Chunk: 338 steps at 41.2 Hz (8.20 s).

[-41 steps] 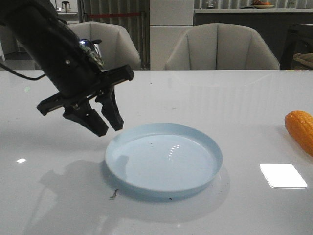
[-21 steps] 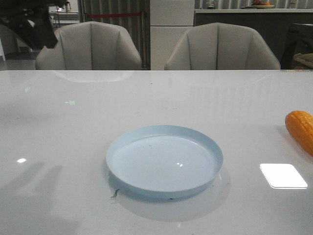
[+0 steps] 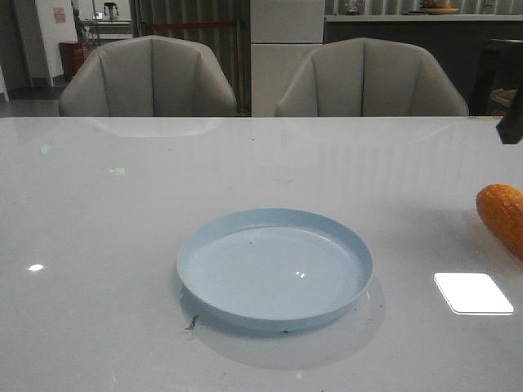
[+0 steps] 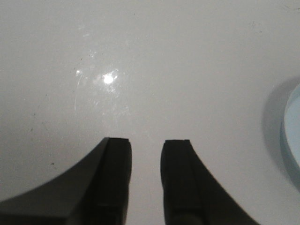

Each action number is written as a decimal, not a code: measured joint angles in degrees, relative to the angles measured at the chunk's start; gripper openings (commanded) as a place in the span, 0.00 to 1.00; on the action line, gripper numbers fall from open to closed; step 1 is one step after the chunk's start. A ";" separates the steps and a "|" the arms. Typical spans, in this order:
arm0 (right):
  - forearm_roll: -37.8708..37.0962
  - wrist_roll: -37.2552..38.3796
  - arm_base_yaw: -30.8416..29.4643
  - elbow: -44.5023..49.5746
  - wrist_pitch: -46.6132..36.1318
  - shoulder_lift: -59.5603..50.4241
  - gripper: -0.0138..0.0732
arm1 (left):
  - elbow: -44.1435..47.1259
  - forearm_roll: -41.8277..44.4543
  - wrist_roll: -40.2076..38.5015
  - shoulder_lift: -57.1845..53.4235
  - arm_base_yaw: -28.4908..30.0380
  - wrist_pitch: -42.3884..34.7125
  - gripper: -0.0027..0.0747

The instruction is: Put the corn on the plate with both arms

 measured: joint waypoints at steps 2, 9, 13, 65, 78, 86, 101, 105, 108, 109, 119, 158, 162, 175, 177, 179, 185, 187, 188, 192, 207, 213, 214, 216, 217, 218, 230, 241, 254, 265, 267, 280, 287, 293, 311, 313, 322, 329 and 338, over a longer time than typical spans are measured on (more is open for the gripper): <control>0.00 0.00 -0.13 -2.73 1.64 3.05 0.81 | 2.54 -0.12 0.00 -2.77 0.00 -1.41 0.38; -0.10 0.00 -0.46 -11.00 7.10 13.70 0.81 | 8.88 -0.20 0.00 -11.99 0.00 -5.26 0.38; -0.45 1.41 -0.95 -13.68 7.53 17.88 0.81 | 10.22 -0.33 0.00 -16.56 0.00 -5.60 0.38; -3.57 1.01 1.35 -32.96 17.94 27.32 0.39 | 10.46 -2.18 0.00 -23.32 0.00 -6.30 0.38; -3.57 -1.14 17.00 -40.82 26.95 27.52 0.39 | 10.46 -3.62 0.00 -23.32 0.00 -6.34 0.38; -3.36 -2.25 27.12 -40.88 32.72 30.36 0.39 | 10.46 -3.65 0.00 -23.32 0.00 -6.34 0.38; -3.27 -2.58 35.19 -40.66 32.40 38.20 0.66 | 10.46 -3.75 0.00 -23.32 0.00 -4.58 0.38; -3.27 -2.58 35.19 -40.66 31.14 38.47 0.76 | 10.46 -3.75 0.00 -23.32 0.00 -3.26 0.38; -3.27 -2.58 35.19 -40.66 30.15 38.74 0.77 | 10.46 -3.75 0.00 -23.32 0.00 -2.42 0.38; -3.27 -2.58 35.19 -40.66 29.86 38.88 0.77 | 10.46 -3.75 0.00 -23.32 0.00 -2.14 0.38; -3.27 -2.58 35.19 -42.30 31.29 38.70 0.77 | 10.46 -3.75 0.00 -23.32 0.00 -1.85 0.38; -8.13 -1.06 5.36 -17.81 27.77 -22.55 0.77 | 10.46 -3.77 0.00 -23.32 0.00 3.67 0.38; -8.23 -1.06 3.25 -7.15 25.24 -31.68 0.77 | 10.46 -3.77 0.00 -23.32 0.00 3.75 0.38; -8.12 -1.06 2.95 16.03 20.33 -51.08 0.77 | 10.46 -3.77 0.00 -23.32 0.00 3.75 0.38; -8.04 -1.06 2.95 17.30 20.33 -52.22 0.77 | 10.46 -3.77 0.00 -23.32 0.00 3.75 0.38; -8.04 -1.06 2.95 17.78 20.33 -52.85 0.77 | 10.46 -3.77 0.00 -23.32 0.00 3.75 0.38; -8.01 -1.06 2.95 17.99 20.11 -53.07 0.77 | 10.46 -3.77 0.00 -23.32 0.00 3.75 0.29; -8.01 -1.06 2.95 17.99 19.98 -53.07 0.77 | 10.46 -3.77 0.00 -23.32 0.00 3.75 0.24; -8.01 -1.06 2.95 17.99 19.95 -53.07 0.77 | 10.46 -3.77 0.00 -23.32 0.00 3.75 0.22; -8.01 -1.06 2.95 17.99 19.85 -53.07 0.77 | 10.46 -3.77 0.00 -23.32 0.00 3.75 0.16; -7.91 -1.06 2.95 17.99 19.82 -53.07 0.77 | 10.46 -3.77 0.00 -23.32 0.00 3.75 0.15; -7.55 -1.06 2.95 17.99 19.73 -53.07 0.77 | 10.46 -3.77 0.00 -23.32 0.00 3.75 0.15; -7.46 -1.06 2.95 17.99 19.73 -53.07 0.77 | 10.46 -3.77 0.00 -23.32 0.00 3.75 0.16; -7.43 -1.06 2.95 17.99 19.73 -53.07 0.77 | 10.46 -3.77 0.00 -23.32 0.00 3.75 0.16; -7.33 -1.06 2.95 17.99 19.73 -53.07 0.77 | 10.46 -3.77 0.00 -23.32 0.00 3.75 0.15; -7.33 -1.06 2.95 17.99 19.73 -53.07 0.77 | 10.46 -3.77 0.00 -23.32 0.00 3.75 0.16; -7.07 -1.06 2.95 17.99 20.36 -53.07 0.77 | 10.74 -3.77 0.00 -23.32 0.00 2.95 0.16; -3.20 -1.06 2.95 17.99 20.50 -53.07 0.77 | 14.13 -2.78 0.00 -29.29 0.35 -11.06 0.15; -2.31 -1.06 2.95 17.99 21.80 -53.07 0.77 | 25.95 -2.78 0.00 -46.88 7.54 -16.75 0.16; -2.31 -1.06 2.95 17.99 24.92 -53.07 0.77 | 36.15 -2.78 0.00 -60.09 12.01 -16.75 0.16; -2.31 -1.06 2.95 17.99 25.05 -53.07 0.77 | 37.10 -2.78 0.00 -61.84 12.01 -16.75 0.15; -2.27 -1.06 2.95 17.99 25.31 -53.07 0.77 | 44.22 -2.78 0.00 -68.46 12.01 -16.75 0.15; -2.18 -1.06 2.95 17.99 25.31 -53.07 0.77 | 44.33 -2.78 0.00 -68.46 12.01 -11.69 0.16; -2.15 -1.06 2.95 17.99 25.31 -53.07 0.77 | 44.33 -2.78 0.00 -68.46 12.01 -5.91 0.15; -2.15 -1.06 2.95 17.99 25.40 -53.07 0.77 | 44.33 -2.78 0.00 -68.46 12.01 -5.91 0.15; -2.15 -1.06 2.95 17.99 25.40 -53.07 0.77 | 44.33 -2.78 0.00 -68.46 12.01 -5.91 0.15; -2.15 -0.96 2.95 17.99 25.40 -53.07 0.77 | 44.33 -2.78 0.00 -68.46 12.01 -5.91 0.15; -2.15 -0.96 2.95 17.99 25.40 -53.07 0.77 | 44.33 -2.78 0.00 -68.46 11.90 -5.91 0.15; -1.67 -0.96 2.95 18.12 20.71 -57.67 0.69 | 44.33 -2.78 0.00 -68.46 11.81 -5.91 0.15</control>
